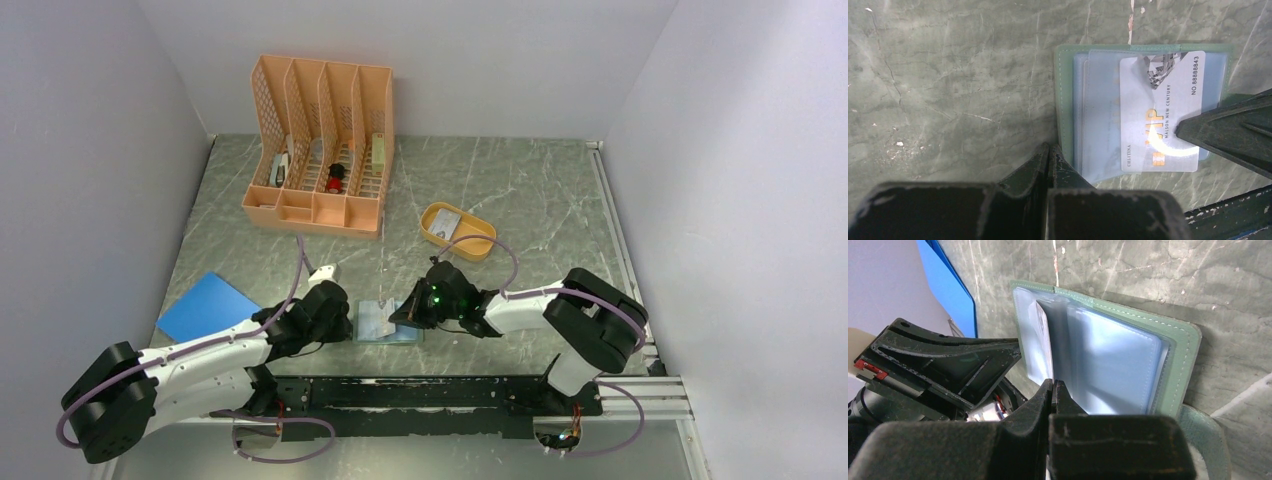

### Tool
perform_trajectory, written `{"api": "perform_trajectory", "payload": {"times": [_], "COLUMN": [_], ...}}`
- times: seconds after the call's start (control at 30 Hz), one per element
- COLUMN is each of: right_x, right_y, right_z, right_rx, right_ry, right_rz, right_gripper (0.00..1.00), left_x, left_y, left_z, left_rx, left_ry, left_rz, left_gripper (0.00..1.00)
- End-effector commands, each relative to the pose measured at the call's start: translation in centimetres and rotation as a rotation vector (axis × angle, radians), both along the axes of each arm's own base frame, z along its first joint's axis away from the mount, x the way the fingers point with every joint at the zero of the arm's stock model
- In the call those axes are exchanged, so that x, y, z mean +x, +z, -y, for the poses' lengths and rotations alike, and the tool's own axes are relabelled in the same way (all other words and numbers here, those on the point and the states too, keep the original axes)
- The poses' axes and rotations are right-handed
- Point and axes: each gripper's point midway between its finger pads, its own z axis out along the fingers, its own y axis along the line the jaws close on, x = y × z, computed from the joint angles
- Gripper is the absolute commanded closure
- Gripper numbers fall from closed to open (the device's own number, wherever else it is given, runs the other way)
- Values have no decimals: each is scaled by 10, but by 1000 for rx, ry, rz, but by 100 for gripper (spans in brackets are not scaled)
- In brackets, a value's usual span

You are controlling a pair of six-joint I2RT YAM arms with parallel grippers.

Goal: Put the credit cards into the card holder
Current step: Insert the credit card into the card holder.

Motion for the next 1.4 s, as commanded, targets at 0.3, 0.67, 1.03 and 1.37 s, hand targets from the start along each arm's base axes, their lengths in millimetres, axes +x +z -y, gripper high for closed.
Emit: {"api": "perform_trajectory", "payload": {"times": [0.3, 0.67, 1.03, 1.37], "right_x": [-9, -10, -5, -15], "right_y": [-17, -7, -2, -9], "right_z": [-4, -1, -5, -23], "right_rx": [-50, -94, -150, -201], "right_ry": [42, 83, 143, 254], "right_rz": [-14, 34, 72, 90], "right_gripper": [100, 79, 48, 50], "left_x": [-17, -15, -12, -8], "left_y": [-13, -13, -10, -5], "left_z": [5, 3, 6, 18], "left_rx": [-45, -34, -41, -71], "left_ry": [-26, -19, -26, -49], "left_rz": [-74, -68, -60, -52], "left_gripper": [95, 95, 95, 95]}}
